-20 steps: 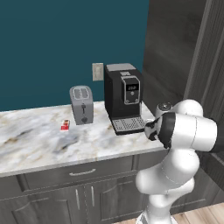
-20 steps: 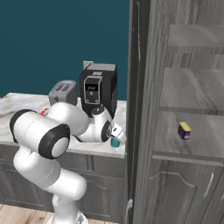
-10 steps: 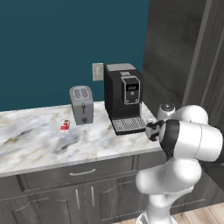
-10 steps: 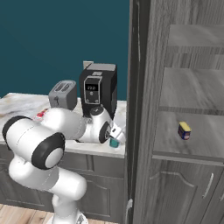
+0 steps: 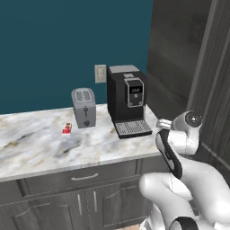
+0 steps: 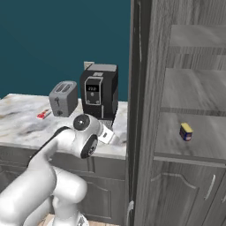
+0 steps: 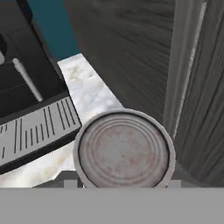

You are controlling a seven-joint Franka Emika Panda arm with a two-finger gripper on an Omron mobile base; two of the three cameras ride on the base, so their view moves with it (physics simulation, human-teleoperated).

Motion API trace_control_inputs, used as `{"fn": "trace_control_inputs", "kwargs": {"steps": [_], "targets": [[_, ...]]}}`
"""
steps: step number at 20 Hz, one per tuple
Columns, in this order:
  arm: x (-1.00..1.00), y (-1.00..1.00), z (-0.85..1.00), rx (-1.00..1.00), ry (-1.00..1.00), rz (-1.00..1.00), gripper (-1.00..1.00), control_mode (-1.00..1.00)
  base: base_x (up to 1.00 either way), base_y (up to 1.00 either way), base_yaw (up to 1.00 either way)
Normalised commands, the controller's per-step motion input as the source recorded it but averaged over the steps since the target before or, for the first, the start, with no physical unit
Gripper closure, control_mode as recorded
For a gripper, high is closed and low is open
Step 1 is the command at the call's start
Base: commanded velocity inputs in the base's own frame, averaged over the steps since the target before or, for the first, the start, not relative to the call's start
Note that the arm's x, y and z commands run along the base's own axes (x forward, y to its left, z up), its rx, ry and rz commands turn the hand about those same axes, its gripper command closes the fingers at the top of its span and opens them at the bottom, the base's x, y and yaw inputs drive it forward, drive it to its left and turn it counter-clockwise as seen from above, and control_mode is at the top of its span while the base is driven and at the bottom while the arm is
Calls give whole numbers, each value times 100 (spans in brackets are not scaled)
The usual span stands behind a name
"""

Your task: Restock the canned food cabinet by taking the new fresh canned food from the counter and placing it in the cabinet. Then, take the old canned food from the cabinet and place it on the counter.

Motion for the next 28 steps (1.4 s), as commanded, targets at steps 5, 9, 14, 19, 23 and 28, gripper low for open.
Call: {"fn": "trace_control_inputs", "kwargs": {"steps": [5, 9, 14, 19, 23, 28], "targets": [[-70, 79, 100, -8, -20, 15, 100, -100, 0, 0, 0], [-67, 66, 100, -10, -8, 16, 100, -100, 0, 0, 0], [-83, 42, 100, -15, 0, 11, 100, -100, 0, 0, 0], [-99, 4, 55, -12, 2, 1, 100, -100, 0, 0, 0], [-22, -14, 0, 0, 0, -6, 100, -100, 0, 0, 0], [-12, -2, 0, 0, 0, 0, 100, 100, -32, -8, 0]]}}
